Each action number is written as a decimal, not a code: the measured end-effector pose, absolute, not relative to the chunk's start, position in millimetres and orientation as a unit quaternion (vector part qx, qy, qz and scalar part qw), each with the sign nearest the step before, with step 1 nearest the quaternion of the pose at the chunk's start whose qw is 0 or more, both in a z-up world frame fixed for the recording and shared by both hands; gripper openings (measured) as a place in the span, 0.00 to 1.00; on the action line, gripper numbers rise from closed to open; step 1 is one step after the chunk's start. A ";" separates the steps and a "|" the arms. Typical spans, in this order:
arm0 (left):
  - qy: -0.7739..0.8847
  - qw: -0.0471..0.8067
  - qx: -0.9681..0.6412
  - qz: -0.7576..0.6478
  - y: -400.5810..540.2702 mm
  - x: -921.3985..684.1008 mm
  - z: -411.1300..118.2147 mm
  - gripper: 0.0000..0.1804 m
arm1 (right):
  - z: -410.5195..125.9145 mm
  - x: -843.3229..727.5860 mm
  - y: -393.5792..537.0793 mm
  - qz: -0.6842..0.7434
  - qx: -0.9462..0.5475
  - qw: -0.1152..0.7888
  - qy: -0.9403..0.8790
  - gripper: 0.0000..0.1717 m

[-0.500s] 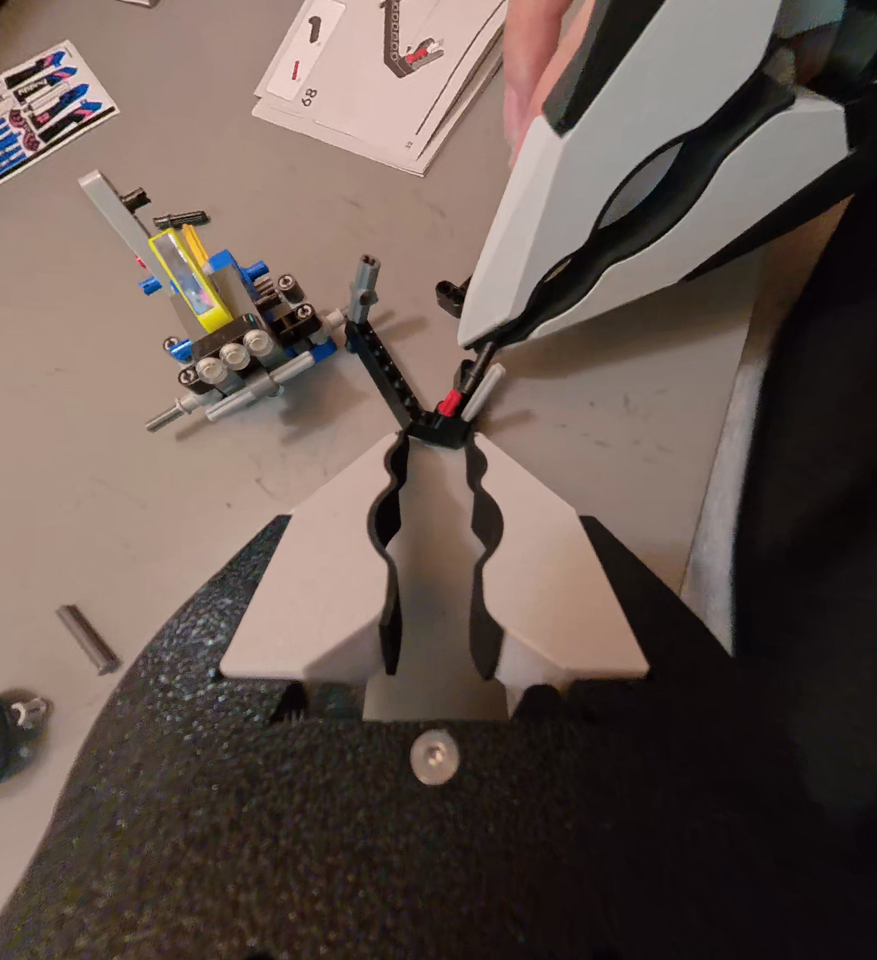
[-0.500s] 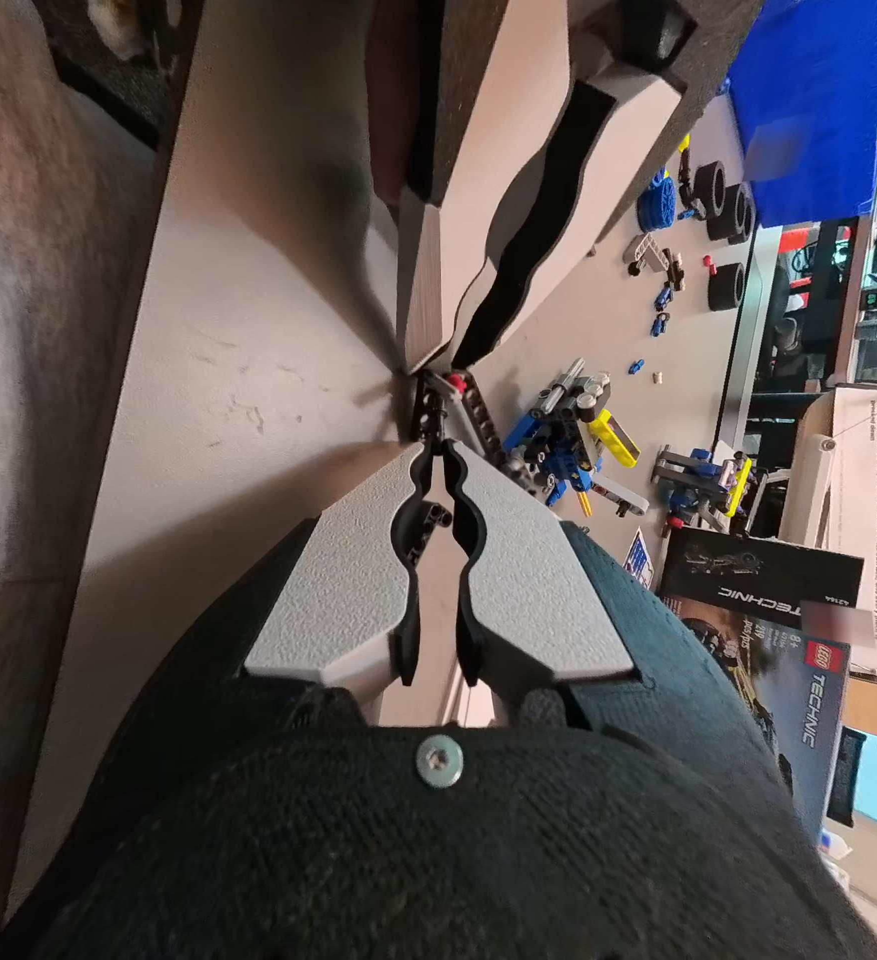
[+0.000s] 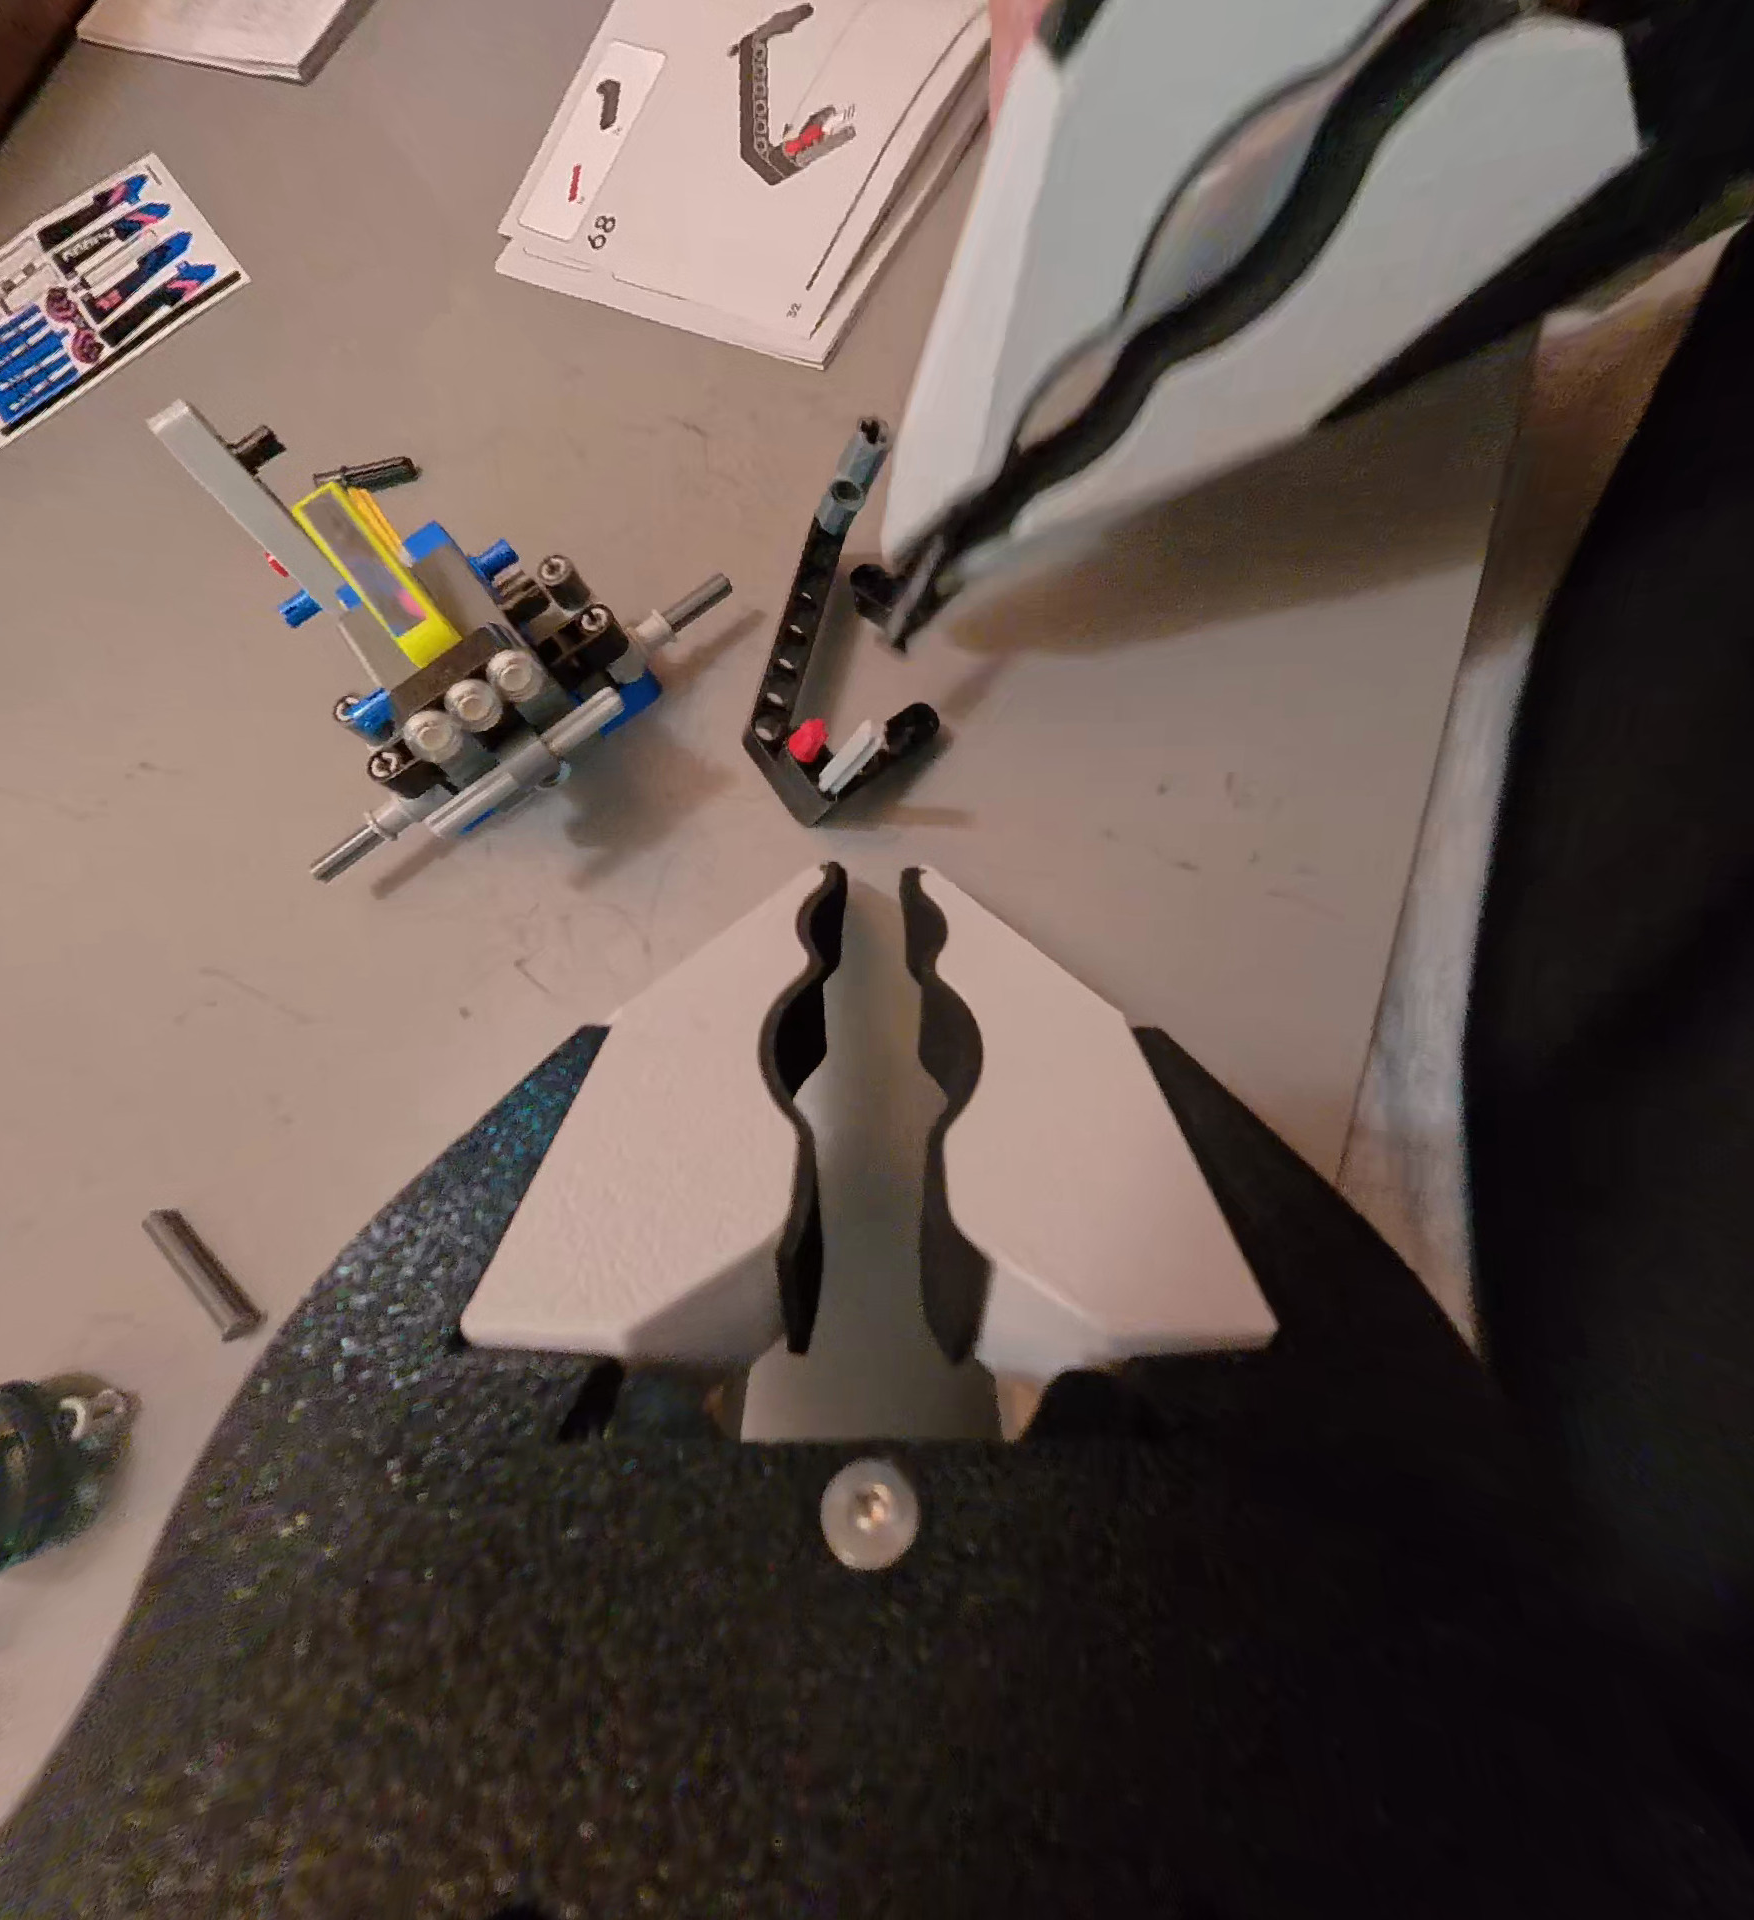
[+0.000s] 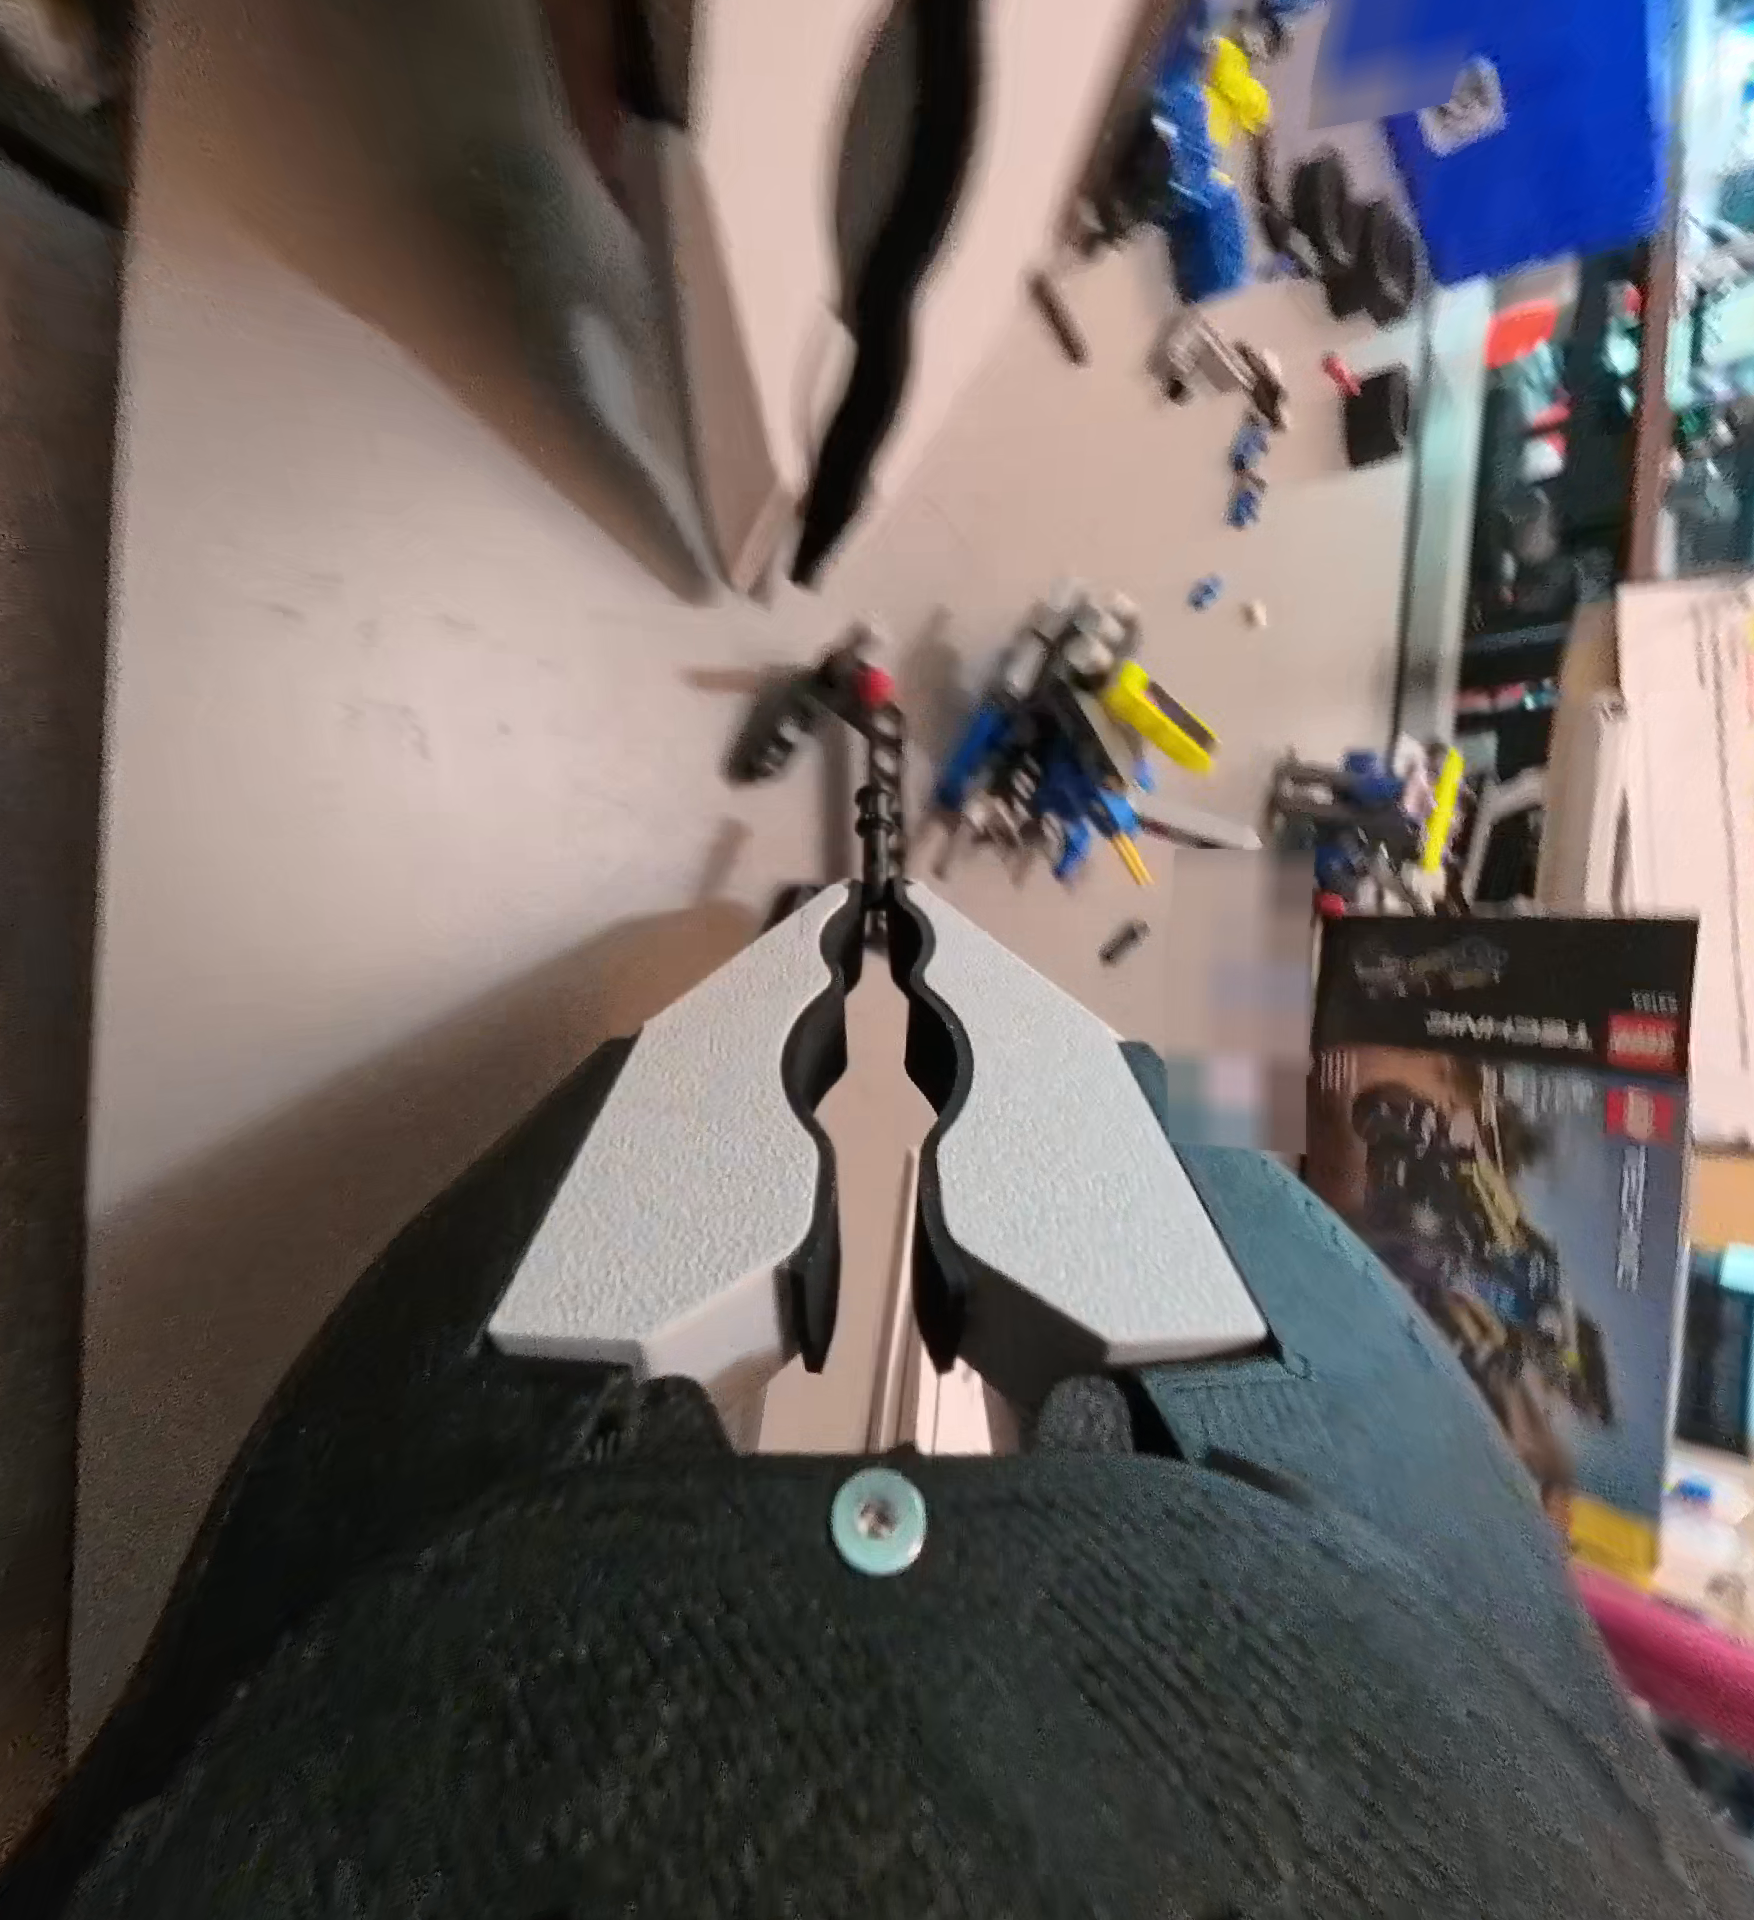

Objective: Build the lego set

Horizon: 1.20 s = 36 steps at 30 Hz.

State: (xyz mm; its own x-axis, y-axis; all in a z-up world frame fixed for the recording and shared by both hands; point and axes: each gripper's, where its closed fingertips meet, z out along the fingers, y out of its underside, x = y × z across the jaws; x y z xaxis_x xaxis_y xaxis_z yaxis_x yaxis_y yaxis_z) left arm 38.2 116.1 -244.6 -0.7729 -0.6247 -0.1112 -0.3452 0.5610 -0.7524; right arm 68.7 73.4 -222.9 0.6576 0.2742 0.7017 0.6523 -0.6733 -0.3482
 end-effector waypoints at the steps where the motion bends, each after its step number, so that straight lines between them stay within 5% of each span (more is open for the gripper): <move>1: 0.859 0.187 -0.285 -0.382 118.8 37.7 -240.8 0.05 | -214.7 78.3 66.5 -0.318 -0.862 0.317 -0.236 0.01; 11: 0.732 0.331 -0.436 -0.405 246.9 70.0 -170.8 0.07 | -181.9 164.3 48.7 -0.268 -0.857 0.434 -0.068 0.01; 19: 0.552 0.446 -0.626 -0.324 429.6 84.0 -132.3 0.05 | -230.8 230.4 61.7 -0.327 -0.886 0.329 0.009 0.01; 36: 0.472 0.394 -0.737 -0.280 513.7 85.6 -195.3 0.08 | -237.9 245.4 78.8 -0.482 -0.823 0.290 -0.071 0.01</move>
